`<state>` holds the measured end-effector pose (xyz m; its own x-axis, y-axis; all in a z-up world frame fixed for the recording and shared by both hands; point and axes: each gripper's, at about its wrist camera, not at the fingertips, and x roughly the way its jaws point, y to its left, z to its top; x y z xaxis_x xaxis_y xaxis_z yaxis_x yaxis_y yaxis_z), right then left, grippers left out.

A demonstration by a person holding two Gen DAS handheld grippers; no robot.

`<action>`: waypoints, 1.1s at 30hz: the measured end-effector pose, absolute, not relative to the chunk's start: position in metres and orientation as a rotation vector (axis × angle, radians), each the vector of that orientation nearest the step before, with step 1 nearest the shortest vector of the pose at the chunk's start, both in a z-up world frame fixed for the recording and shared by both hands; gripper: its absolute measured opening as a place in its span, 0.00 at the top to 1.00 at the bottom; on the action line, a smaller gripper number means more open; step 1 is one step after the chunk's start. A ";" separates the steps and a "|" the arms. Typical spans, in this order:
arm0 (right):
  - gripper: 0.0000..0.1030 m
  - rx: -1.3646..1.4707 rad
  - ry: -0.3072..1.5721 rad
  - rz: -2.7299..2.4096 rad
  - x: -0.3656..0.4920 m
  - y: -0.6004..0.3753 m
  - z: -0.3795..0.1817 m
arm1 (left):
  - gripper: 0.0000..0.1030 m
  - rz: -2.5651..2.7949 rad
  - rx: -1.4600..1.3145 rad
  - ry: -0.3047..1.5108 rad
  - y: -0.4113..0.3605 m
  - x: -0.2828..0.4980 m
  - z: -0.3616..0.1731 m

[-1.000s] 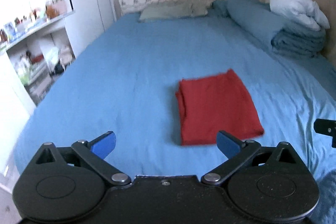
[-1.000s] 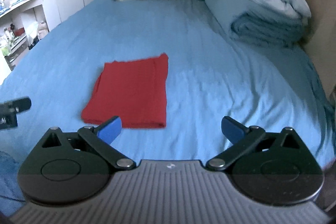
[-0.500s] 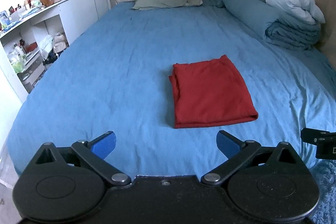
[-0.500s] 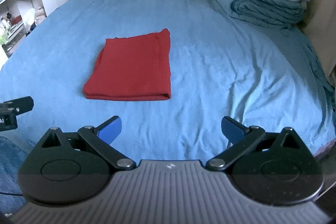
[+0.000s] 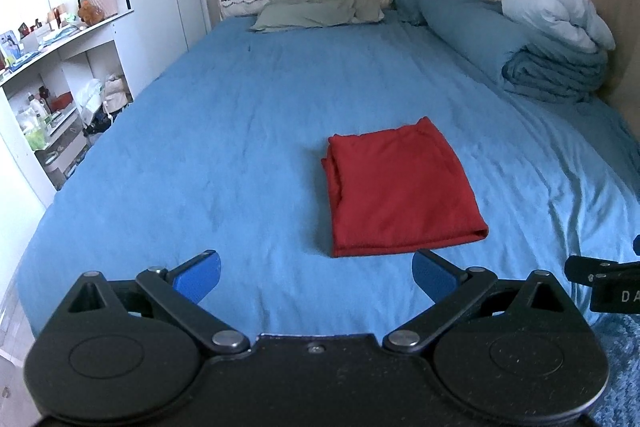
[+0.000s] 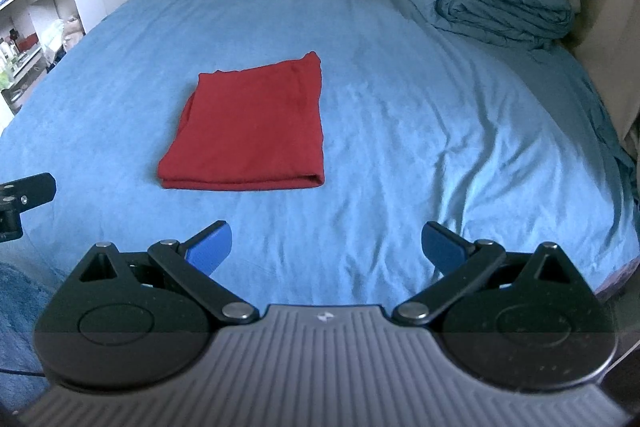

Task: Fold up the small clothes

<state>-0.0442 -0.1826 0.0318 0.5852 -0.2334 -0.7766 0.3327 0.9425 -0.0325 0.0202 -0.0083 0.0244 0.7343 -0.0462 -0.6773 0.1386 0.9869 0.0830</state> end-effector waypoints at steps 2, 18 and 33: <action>0.00 0.123 0.884 -0.333 -0.045 -0.183 0.031 | 0.00 -0.103 0.132 0.738 -0.009 0.020 0.025; 0.00 0.130 0.882 -0.335 -0.047 -0.181 0.032 | 0.00 -0.104 0.131 0.718 -0.007 0.016 0.031; 0.00 0.136 0.876 -0.336 -0.049 -0.178 0.034 | 0.00 -0.105 0.133 0.708 -0.009 0.014 0.034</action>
